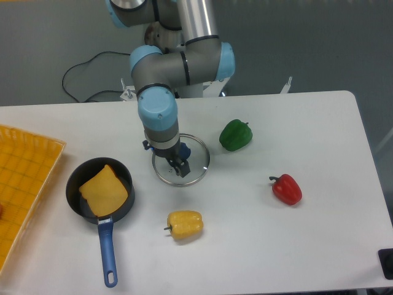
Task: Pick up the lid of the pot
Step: 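Lower the gripper and close it on the blue knob, then hold the blue knob firmly, adjusting the grip on the lid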
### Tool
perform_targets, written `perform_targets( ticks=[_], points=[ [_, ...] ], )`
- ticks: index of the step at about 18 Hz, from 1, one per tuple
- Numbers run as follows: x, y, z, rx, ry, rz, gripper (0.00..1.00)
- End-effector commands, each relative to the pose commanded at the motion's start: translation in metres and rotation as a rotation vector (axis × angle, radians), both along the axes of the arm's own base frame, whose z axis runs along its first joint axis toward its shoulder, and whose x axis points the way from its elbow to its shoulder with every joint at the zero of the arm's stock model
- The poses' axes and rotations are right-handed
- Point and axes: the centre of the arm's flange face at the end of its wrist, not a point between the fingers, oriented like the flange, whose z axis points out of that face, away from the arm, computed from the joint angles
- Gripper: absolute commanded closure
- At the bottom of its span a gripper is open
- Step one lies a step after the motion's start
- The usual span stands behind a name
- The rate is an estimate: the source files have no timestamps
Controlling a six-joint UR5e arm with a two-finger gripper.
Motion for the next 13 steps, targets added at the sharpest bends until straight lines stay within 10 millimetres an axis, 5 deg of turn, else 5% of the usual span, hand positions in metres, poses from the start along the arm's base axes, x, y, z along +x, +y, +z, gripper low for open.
perform_targets(
  ticks=[13],
  points=[
    [-0.002,-0.027,-0.027,-0.072,-0.025,-0.053,0.0]
  ],
)
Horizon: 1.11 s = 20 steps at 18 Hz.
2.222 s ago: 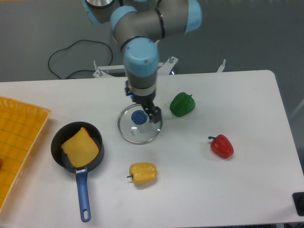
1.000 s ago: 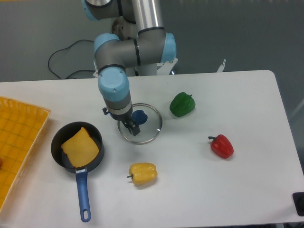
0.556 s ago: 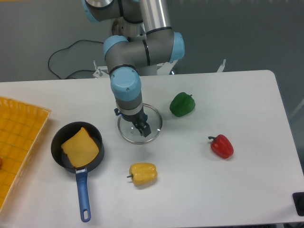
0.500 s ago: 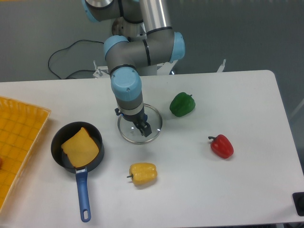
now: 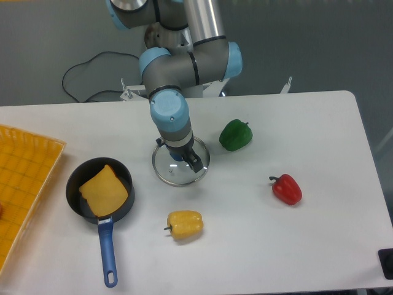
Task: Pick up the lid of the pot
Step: 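Hold the blue knob firmly, adjusting the grip on the lid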
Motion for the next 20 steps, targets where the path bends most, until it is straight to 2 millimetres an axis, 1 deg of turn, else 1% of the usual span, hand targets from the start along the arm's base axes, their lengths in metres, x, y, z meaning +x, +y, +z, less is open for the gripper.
perform_targets(
  ticks=[6,9,14,16,17,20],
  points=[
    [0.0,0.0,0.0,0.004,-0.002,0.004,0.0],
    [0.005,0.003,-0.001,0.003,-0.003,-0.006,0.0],
    [0.006,0.003,-0.002,0.001,-0.004,-0.004,0.0],
    [0.011,0.005,-0.004,-0.004,-0.006,-0.012,0.0],
    [0.014,0.002,-0.008,-0.009,-0.011,-0.012,0.0],
    [0.017,0.003,-0.01,0.005,0.003,-0.014,0.0]
  ],
)
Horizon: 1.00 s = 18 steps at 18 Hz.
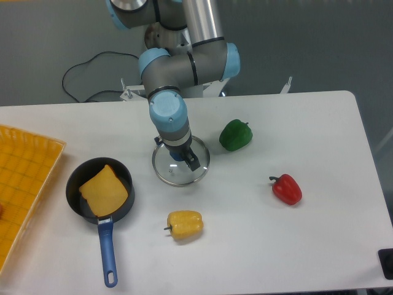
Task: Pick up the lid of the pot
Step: 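Hold the blue knob firmly, adjusting the grip on the lid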
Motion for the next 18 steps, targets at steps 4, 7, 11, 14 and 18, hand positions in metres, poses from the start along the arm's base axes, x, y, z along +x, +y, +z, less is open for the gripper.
perform_targets(
  ticks=[4,7,11,14,18],
  points=[
    [0.0016,0.0008,-0.0019,0.0,-0.002,-0.001,0.0],
    [0.001,0.0015,-0.0051,-0.005,-0.006,-0.001,0.0],
    [0.0017,0.0009,-0.0087,-0.009,-0.012,0.0,0.08],
    [0.0011,0.0016,-0.0076,-0.008,-0.012,-0.003,0.19],
    [-0.0016,0.0034,-0.0036,-0.002,-0.007,-0.003,0.3]
  ],
)
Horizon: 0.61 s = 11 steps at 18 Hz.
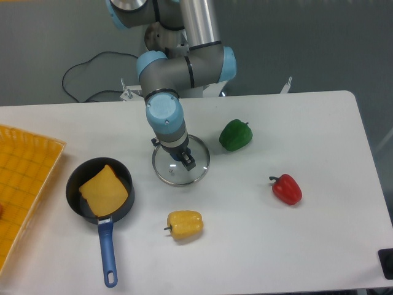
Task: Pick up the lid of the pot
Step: 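Hold the blue knob firmly, adjusting the grip on the lid, then lift the glass lid up by its knob off the table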
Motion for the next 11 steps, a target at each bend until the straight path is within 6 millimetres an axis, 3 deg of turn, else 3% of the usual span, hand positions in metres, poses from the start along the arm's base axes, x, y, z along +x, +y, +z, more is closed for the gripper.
perform_targets(
  ticks=[5,11],
  points=[
    [-0.002,0.001,0.002,0.002,0.003,-0.005,0.47],
    [-0.008,0.007,0.013,0.014,0.014,-0.005,0.51]
  ],
)
